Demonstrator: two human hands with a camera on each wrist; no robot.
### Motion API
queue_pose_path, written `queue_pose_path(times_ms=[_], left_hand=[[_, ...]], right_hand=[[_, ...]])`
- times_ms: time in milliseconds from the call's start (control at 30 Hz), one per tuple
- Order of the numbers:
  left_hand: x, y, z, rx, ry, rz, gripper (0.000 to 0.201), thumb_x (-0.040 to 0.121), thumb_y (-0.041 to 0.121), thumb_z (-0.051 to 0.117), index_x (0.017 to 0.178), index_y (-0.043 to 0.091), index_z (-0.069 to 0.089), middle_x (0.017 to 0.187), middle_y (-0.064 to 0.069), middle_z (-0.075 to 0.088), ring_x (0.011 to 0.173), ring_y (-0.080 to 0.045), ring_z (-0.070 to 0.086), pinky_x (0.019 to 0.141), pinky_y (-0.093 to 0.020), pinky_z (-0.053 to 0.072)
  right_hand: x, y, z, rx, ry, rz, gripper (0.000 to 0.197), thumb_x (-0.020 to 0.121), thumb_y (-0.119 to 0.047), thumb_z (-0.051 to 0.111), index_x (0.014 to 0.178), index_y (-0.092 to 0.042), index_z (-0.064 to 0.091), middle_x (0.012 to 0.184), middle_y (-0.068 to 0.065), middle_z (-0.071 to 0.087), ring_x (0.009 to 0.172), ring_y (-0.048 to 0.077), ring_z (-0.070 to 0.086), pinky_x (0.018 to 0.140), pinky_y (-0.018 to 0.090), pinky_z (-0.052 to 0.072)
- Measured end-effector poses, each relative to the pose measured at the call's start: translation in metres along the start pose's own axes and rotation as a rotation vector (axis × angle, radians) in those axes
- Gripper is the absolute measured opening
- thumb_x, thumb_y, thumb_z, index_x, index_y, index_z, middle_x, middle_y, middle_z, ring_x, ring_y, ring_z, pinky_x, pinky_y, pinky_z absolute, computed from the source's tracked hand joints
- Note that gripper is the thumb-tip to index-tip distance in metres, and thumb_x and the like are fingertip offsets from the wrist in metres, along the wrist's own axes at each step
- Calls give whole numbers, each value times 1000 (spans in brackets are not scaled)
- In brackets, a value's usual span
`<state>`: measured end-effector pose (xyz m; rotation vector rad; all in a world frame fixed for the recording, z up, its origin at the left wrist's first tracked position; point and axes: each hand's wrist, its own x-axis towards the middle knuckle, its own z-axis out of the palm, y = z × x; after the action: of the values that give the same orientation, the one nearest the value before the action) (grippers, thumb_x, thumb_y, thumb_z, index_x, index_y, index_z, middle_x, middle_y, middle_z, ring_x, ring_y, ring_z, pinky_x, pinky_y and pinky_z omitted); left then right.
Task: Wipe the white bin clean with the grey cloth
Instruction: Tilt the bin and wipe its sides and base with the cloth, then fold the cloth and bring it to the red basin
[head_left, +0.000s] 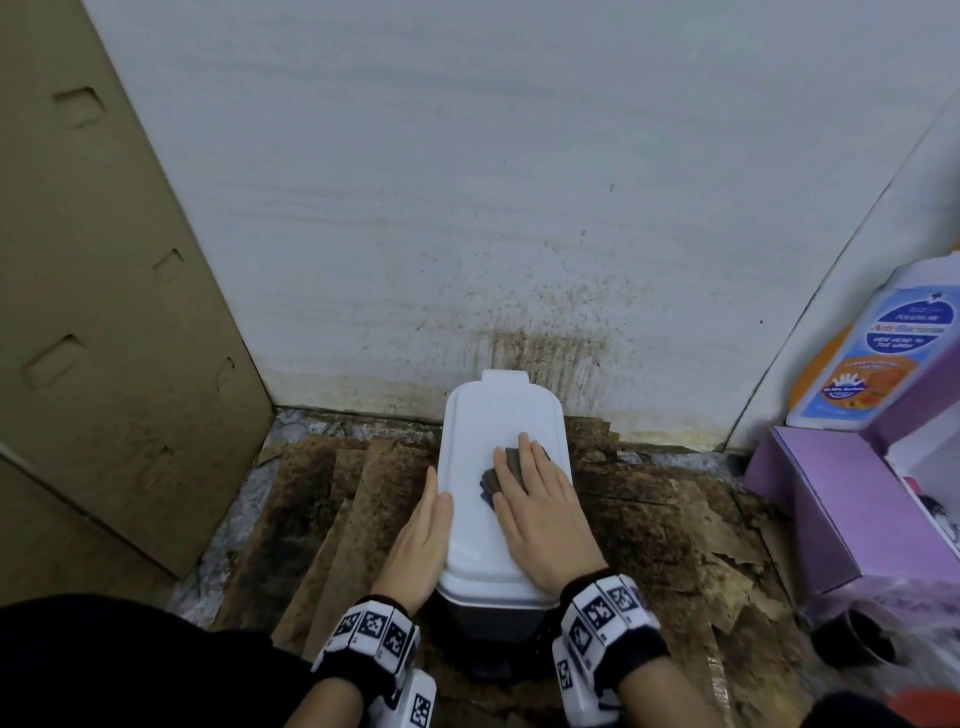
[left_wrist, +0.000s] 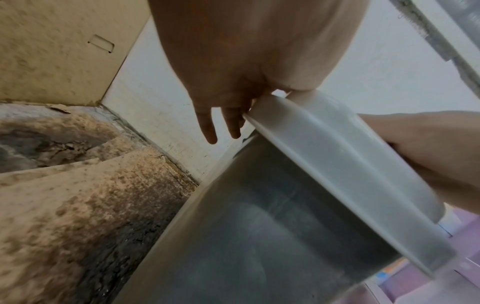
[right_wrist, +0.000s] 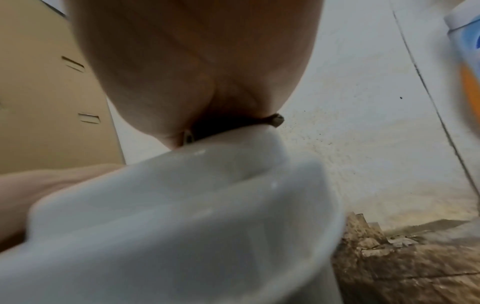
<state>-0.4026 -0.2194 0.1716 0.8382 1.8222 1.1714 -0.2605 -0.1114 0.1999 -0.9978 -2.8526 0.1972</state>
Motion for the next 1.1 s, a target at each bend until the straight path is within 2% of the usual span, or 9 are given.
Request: queue_pose_path(times_ms=[100, 167, 333, 467, 567, 767, 900, 1033, 1100], left_hand=[[1, 0, 0, -17, 4, -18, 63, 100, 64, 25, 157, 46, 4, 160, 17, 25, 144, -8, 30, 114, -28, 24], [0, 1, 0, -52, 7, -21, 60, 102, 59, 25, 157, 44, 7, 154, 19, 30, 135, -1, 34, 108, -23, 26], [1, 1, 1, -66, -11, -9, 58, 104, 54, 24, 158, 40, 6, 150, 23, 28, 131, 4, 32, 107, -20, 24], [3, -6, 0, -67, -20, -16, 64, 100, 66, 25, 157, 46, 5, 156, 21, 29, 137, -2, 39, 118, -32, 28], [3, -4, 0, -55, -34, -9, 66, 99, 67, 26, 158, 45, 4, 156, 20, 29, 140, -5, 36, 118, -32, 28], [2, -1, -1, -76, -32, -6, 66, 98, 68, 26, 157, 46, 3, 162, 20, 19, 149, -9, 24, 123, -40, 22], [3, -3, 0, -79, -20, -5, 64, 101, 61, 26, 158, 42, 5, 160, 19, 22, 144, -5, 29, 114, -27, 25], [4, -8, 3, -102, 0, 5, 66, 99, 63, 27, 158, 41, 8, 161, 18, 23, 142, -3, 31, 115, -28, 25], [5, -10, 4, -97, 13, 19, 65, 100, 63, 27, 158, 41, 11, 163, 17, 22, 146, -4, 27, 119, -30, 22]], right_hand=[[16, 4, -5, -2, -67, -28, 74, 92, -49, -7, 159, -21, 5, 166, 8, -7, 154, 25, -4, 121, 36, -2], [18, 0, -5, -9, -100, -46, 72, 92, -47, -7, 159, -20, 4, 166, 7, -7, 154, 25, -6, 125, 40, 3], [-21, -18, 0, -10, -50, -161, 56, 105, -38, 16, 158, -19, 14, 167, 7, 5, 154, 25, 3, 124, 44, 11], [-49, -8, -3, -33, -27, -202, 55, 106, -39, 20, 158, -23, 14, 167, 3, 4, 154, 20, 1, 119, 39, 8], [-45, 11, -6, -37, -24, -121, 55, 105, -40, 19, 158, -25, 12, 167, 4, 3, 154, 20, 3, 118, 37, 9], [4, 11, -2, 33, -47, 94, 69, 93, -47, -5, 158, -26, 1, 166, 4, -10, 153, 22, -9, 124, 42, 8], [-3, -9, -2, 52, -54, -55, 58, 102, -42, 10, 158, -27, 8, 167, 1, -3, 154, 21, -6, 124, 41, 8], [-31, -9, -9, 142, -77, -207, 50, 107, -43, 16, 157, -38, 7, 164, -14, -10, 150, 4, -17, 122, 28, -3], [-41, -4, -14, 239, -62, -233, 49, 108, -40, 18, 156, -39, 8, 164, -18, -4, 148, -3, -14, 122, 25, -1]])
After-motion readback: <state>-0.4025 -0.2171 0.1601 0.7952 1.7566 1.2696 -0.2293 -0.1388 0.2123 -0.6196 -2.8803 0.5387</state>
